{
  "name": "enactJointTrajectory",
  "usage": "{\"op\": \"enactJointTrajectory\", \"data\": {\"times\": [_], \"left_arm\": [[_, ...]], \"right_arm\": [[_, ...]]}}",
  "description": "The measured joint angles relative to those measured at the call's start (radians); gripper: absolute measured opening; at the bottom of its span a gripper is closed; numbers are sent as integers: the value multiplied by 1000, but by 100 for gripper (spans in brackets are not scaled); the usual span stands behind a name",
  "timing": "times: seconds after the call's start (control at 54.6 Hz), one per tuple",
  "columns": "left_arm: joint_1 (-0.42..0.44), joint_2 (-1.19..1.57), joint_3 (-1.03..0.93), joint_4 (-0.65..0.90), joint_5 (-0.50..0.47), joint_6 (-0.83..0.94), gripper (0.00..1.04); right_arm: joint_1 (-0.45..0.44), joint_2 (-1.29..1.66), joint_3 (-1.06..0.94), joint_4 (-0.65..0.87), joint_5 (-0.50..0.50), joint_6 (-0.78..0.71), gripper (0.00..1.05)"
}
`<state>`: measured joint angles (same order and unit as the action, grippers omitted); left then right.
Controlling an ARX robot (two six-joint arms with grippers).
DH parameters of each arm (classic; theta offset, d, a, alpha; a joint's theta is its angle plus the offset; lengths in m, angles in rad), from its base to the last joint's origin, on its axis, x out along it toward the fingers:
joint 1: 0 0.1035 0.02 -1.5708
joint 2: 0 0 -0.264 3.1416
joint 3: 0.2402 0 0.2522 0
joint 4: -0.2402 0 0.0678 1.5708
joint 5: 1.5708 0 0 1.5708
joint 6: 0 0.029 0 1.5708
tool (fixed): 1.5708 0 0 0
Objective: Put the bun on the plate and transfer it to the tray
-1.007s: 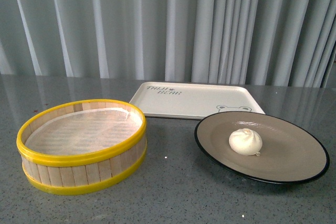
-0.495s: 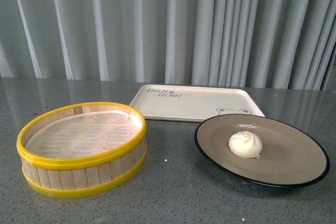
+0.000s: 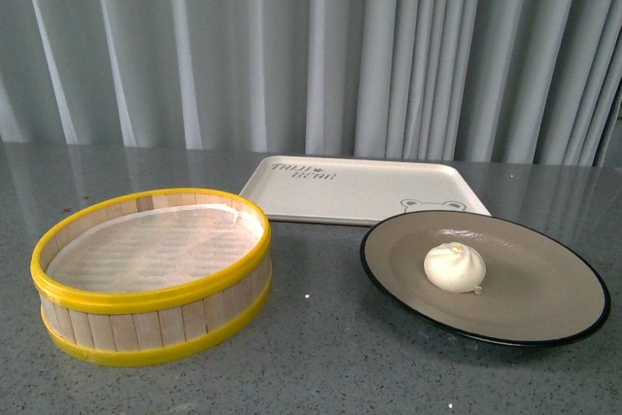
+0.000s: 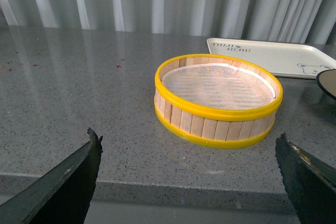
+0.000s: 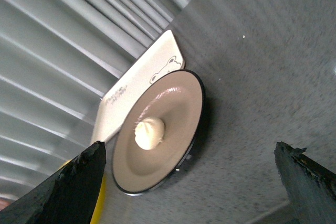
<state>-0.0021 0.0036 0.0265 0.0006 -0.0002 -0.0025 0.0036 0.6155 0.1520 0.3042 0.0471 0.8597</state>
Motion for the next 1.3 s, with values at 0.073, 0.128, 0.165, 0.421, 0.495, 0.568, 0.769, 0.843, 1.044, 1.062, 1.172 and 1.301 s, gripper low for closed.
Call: {"op": "enactJointTrajectory", "data": {"times": [0.073, 0.128, 0.165, 0.421, 0.495, 0.568, 0.769, 0.843, 1.044, 1.062, 1.172, 1.301], "left_arm": [[0, 0, 0, 0, 0, 0, 98], [0, 0, 0, 0, 0, 0, 98], [0, 0, 0, 0, 0, 0, 98], [0, 0, 0, 0, 0, 0, 98], [0, 0, 0, 0, 0, 0, 98], [0, 0, 0, 0, 0, 0, 98], [0, 0, 0, 0, 0, 0, 98], [0, 0, 0, 0, 0, 0, 98], [0, 0, 0, 0, 0, 0, 98], [0, 0, 0, 0, 0, 0, 98], [0, 0, 0, 0, 0, 0, 98], [0, 0, 0, 0, 0, 0, 98]], "right_arm": [[22, 144, 22, 90, 2, 139, 96], [45, 239, 34, 134, 3, 213, 96], [66, 304, 47, 167, 9, 278, 96], [152, 636, 146, 288, 0, 505, 96], [152, 679, 170, 289, -17, 516, 96], [153, 706, 189, 291, -24, 521, 96], [151, 786, 241, 310, -53, 525, 96], [150, 815, 259, 310, -68, 525, 96], [151, 880, 296, 329, -77, 525, 96], [151, 886, 299, 332, -78, 525, 96], [150, 917, 320, 341, -90, 524, 96], [145, 954, 343, 345, -100, 520, 96]]}}
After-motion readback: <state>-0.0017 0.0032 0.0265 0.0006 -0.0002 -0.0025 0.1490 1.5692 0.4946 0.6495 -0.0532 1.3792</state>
